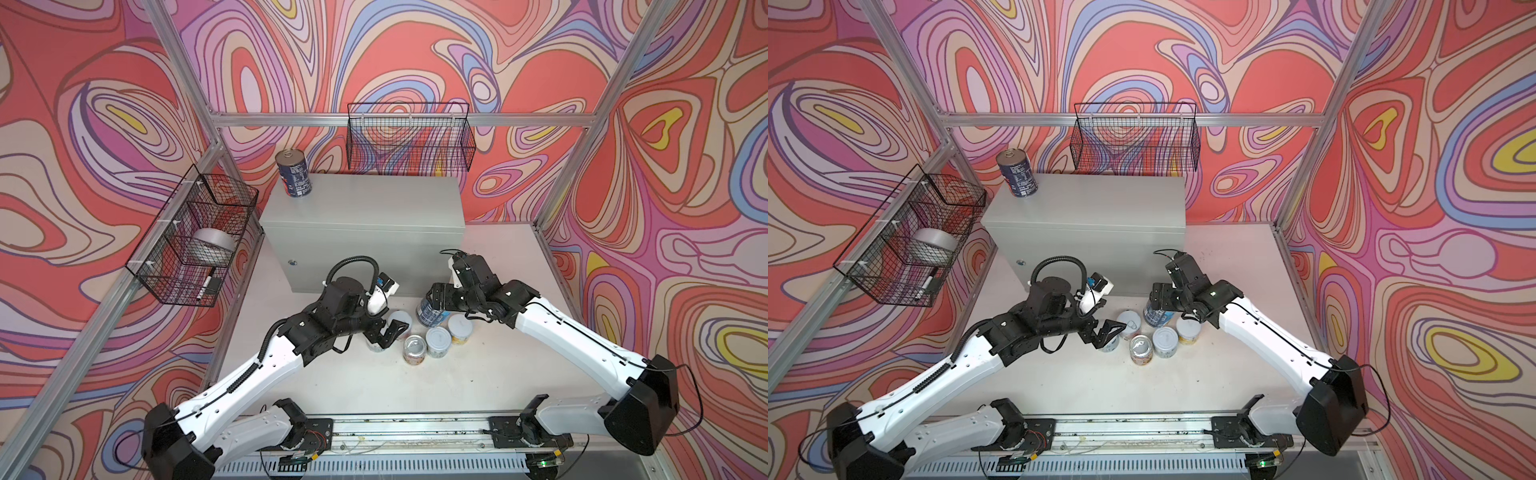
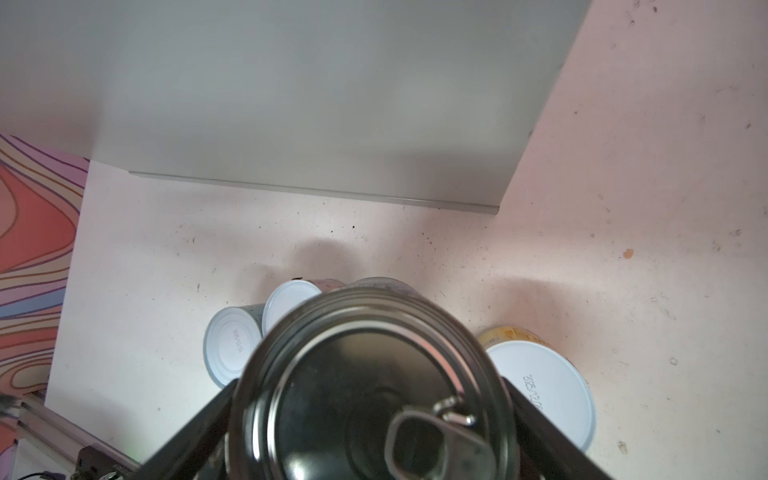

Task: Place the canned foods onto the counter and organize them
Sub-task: 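Lift the soup can with the right gripper while the left gripper reaches toward it, then close the left gripper on the soup can held by the right gripper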

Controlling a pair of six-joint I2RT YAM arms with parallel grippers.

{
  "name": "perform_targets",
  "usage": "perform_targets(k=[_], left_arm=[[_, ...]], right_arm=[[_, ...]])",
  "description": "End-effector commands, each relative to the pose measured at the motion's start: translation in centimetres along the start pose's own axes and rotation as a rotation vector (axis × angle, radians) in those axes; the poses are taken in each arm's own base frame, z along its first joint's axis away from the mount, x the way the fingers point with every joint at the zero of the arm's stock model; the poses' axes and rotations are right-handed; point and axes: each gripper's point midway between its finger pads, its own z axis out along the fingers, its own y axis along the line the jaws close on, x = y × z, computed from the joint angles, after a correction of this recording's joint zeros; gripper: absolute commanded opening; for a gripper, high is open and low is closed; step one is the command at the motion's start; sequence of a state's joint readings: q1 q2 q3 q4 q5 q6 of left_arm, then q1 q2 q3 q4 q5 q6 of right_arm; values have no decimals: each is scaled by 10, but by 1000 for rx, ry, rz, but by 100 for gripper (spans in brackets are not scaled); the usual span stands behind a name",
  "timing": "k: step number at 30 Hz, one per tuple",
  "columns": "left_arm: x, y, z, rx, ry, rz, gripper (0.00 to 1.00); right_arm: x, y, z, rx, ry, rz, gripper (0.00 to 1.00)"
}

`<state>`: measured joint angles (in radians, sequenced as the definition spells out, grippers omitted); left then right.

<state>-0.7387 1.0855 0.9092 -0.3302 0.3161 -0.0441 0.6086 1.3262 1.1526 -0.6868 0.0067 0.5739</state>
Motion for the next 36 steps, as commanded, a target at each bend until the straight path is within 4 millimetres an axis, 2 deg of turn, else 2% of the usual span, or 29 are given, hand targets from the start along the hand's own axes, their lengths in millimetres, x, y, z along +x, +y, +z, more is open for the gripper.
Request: perform_targets(k=[1, 9, 24, 36], left_arm=[[-23, -17, 11, 77, -65, 67, 100], [-37, -26, 29, 132, -115, 99, 100], [-54, -44, 49, 267, -166, 124, 100], [-59, -46, 67, 287, -147, 140, 100]], right_arm=[[-46, 34, -43, -151, -152, -9, 67], [-49, 42, -64, -223, -144, -10, 66], [-33, 59, -98, -366, -103, -13, 65], [-33, 65, -111, -404, -115, -20, 65]])
